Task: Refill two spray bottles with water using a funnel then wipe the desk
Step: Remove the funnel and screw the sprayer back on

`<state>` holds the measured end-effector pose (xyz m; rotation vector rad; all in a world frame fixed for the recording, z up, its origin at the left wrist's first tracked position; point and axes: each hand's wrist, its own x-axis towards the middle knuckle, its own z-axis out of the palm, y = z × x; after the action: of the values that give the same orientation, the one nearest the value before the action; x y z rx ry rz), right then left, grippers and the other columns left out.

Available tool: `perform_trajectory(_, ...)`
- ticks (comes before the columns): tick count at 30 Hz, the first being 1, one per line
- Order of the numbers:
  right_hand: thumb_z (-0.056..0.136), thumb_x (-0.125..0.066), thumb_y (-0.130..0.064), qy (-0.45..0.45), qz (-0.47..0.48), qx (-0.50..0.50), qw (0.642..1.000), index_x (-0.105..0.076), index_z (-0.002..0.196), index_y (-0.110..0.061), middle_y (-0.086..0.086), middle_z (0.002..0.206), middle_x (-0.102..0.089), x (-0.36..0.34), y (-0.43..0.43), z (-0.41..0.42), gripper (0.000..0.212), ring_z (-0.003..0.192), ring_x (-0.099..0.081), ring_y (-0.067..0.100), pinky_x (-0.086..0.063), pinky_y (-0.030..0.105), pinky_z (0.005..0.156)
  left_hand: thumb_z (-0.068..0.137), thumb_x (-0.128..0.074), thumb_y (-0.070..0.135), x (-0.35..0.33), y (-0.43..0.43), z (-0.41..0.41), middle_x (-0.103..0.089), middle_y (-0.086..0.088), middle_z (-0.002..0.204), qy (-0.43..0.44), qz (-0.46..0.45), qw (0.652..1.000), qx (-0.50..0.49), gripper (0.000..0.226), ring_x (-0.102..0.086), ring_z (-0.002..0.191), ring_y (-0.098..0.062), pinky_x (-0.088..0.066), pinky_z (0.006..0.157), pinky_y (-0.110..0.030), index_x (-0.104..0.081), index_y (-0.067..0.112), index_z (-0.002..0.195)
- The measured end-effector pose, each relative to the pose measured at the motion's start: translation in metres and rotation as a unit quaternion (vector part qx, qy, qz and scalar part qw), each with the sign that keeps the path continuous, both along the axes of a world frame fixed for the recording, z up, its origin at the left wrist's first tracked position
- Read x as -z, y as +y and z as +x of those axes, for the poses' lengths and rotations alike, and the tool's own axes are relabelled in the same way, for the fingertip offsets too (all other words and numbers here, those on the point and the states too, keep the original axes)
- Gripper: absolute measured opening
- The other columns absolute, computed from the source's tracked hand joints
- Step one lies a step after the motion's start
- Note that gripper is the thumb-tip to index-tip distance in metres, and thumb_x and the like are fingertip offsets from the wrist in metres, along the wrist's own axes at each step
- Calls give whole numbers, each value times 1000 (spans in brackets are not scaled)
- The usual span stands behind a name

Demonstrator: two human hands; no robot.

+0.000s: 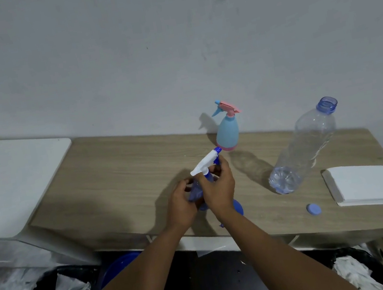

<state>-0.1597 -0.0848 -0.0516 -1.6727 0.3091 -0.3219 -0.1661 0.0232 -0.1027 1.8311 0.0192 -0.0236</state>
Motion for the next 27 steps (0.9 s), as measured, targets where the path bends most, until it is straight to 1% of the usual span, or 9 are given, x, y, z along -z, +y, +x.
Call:
perform_trajectory(2,84,-75,-16,-1,-28,-29,999,-50,138,-25,1,114,-59,2,-1,4,60,102,-59,3,-52,20,86,67,-85,41,9,13,-2,-66,4,119,11,56,998,18,59,-64,109,-14,-54,95,-43,-59,36,119)
perform_trajectory(5,92,-66,-17,-10,-55,-66,996,-42,144,-17,5,117,-42,1,-4,9,57,101,-51,-7,-45,11,87,63,-68,70,28,42,-3,-52,-7,142,36,293,954,-59,92,-46,133,-29,-36,110,-49,-49,20,137)
perform_trajectory(7,96,-57,-21,-51,-85,-69,993,-39,144,-7,8,117,-37,-5,-5,13,53,96,-48,-9,-43,11,85,64,-60,82,35,63,-6,-15,-7,164,155,371,913,-65,116,-9,151,-33,-13,118,-60,-20,21,154)
perform_trajectory(9,96,-48,-21,-72,-64,-54,994,-44,134,-1,13,115,-45,-14,-5,20,43,90,-51,-6,-44,14,78,60,-54,91,41,78,-9,20,-2,164,255,385,887,7,135,22,149,-32,2,115,-69,10,22,156)
perform_trajectory(12,88,-45,-21,-27,14,-34,999,-59,102,-9,15,93,-68,-26,-6,31,23,80,-64,11,-50,31,71,60,-51,92,41,87,-14,47,3,150,292,402,862,97,140,40,141,-32,15,109,-72,32,23,148)
perform_trajectory(14,91,-44,-11,-21,27,-47,998,-58,85,-23,12,77,-65,-33,-10,36,19,73,-65,24,-54,44,69,62,-51,92,35,87,-12,53,4,143,302,399,858,112,139,44,138,-32,18,107,-72,37,23,144)
perform_trajectory(16,100,-45,-14,-13,18,-69,997,-58,84,-27,7,75,-62,-42,-14,41,24,65,-64,24,-54,43,66,63,-51,91,31,85,-10,54,4,143,316,402,851,117,139,44,137,-32,18,106,-72,39,23,143)
perform_trajectory(20,102,-40,-55,45,-39,-128,990,-60,86,-10,10,80,-62,-51,-25,51,51,54,-60,16,-57,44,64,61,-49,93,27,86,-12,53,4,145,324,403,847,125,139,45,137,-33,18,106,-72,40,24,143)
perform_trajectory(27,99,-40,-60,171,-110,-259,944,-66,107,-8,9,81,-69,-52,-35,47,58,61,-68,32,-60,47,67,66,-46,92,22,86,-16,51,-3,148,302,415,846,146,125,45,136,-37,18,106,-74,35,36,145)
